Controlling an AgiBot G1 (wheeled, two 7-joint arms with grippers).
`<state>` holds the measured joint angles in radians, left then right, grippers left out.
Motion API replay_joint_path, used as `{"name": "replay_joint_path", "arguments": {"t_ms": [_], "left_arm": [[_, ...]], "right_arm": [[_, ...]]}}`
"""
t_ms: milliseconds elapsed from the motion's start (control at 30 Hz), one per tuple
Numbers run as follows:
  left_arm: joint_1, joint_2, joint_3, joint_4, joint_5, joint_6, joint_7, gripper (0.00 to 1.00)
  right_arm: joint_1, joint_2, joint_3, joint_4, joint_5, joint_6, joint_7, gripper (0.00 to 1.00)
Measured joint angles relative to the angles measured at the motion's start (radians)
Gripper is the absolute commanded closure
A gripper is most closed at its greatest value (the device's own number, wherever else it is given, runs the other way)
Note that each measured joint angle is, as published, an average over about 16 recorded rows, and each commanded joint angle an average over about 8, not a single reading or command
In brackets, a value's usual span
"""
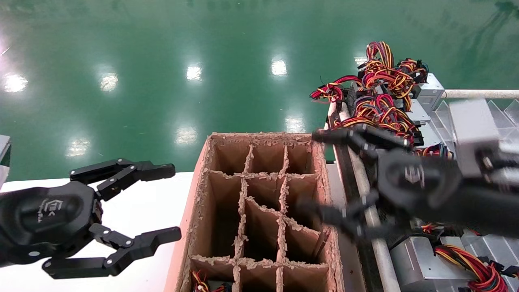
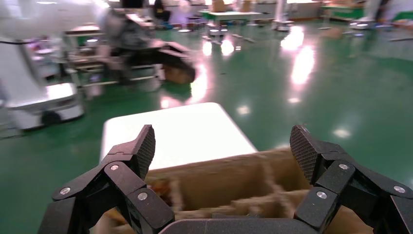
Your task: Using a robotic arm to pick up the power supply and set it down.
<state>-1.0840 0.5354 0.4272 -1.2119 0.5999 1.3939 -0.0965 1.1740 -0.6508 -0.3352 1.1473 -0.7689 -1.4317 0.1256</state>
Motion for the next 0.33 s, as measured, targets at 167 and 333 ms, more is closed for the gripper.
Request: {"name": "replay_joint_path", "arguments": {"t_ms": [167, 333], "left_arm": [[0.000, 0.000, 0.000, 0.000, 0.000, 0.000, 0.000, 0.00], [0.000, 0.000, 0.000, 0.000, 0.000, 0.000, 0.000, 0.00]], "right_arm": [[-0.059, 0.023, 0.033, 0.082, 0.023, -0.038, 0.036, 0.00], [-0.094, 0.037, 0.053, 0.131, 0.037, -0.061, 0.058, 0.00]]}}
